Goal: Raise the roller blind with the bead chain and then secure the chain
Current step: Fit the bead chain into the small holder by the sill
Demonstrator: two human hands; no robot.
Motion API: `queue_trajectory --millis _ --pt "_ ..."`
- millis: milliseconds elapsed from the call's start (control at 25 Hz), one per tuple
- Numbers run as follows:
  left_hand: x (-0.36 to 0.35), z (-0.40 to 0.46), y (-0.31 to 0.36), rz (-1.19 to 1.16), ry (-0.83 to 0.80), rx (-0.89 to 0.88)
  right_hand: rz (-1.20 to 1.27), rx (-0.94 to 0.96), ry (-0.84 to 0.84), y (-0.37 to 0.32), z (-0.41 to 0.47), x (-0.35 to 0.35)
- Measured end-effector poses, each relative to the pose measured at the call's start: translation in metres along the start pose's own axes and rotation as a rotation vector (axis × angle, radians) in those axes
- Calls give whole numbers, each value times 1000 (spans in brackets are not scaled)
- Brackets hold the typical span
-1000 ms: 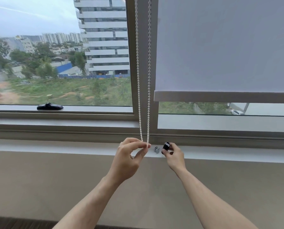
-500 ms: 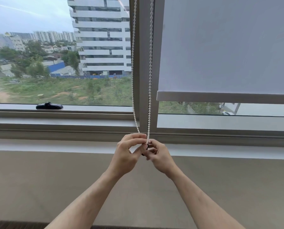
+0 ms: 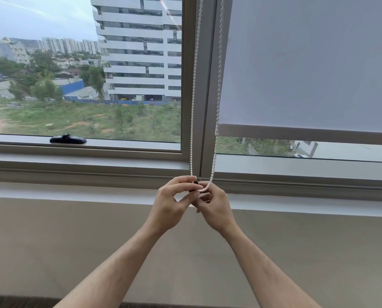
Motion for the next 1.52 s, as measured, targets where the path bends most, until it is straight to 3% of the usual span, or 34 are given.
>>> queue_trajectory --millis 280,520,880,1120,1520 --pt "-1 -4 -3 -153 -12 56 -48 22 115 -8 -8 -3" --pt "4 -2 -7 -267 111 135 -42 5 140 -9 -9 -7" --pt "8 2 -7 -429 209 209 -46 122 147 -28 -6 -11" --pt "12 7 4 -351 141 106 -33 106 141 -29 -4 -13" --pt "16 9 1 -367 176 137 -24 78 139 -30 -2 -19"
Point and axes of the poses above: each hand's wrist, its own z-axis towards the middle knuckle, its own x-axis out of the back of the hand, y = z × x, the point moved 6 cm from there along z, towards the middle knuckle, and after that the axes turned 2 degrees about -x, right-handed, at the moved point
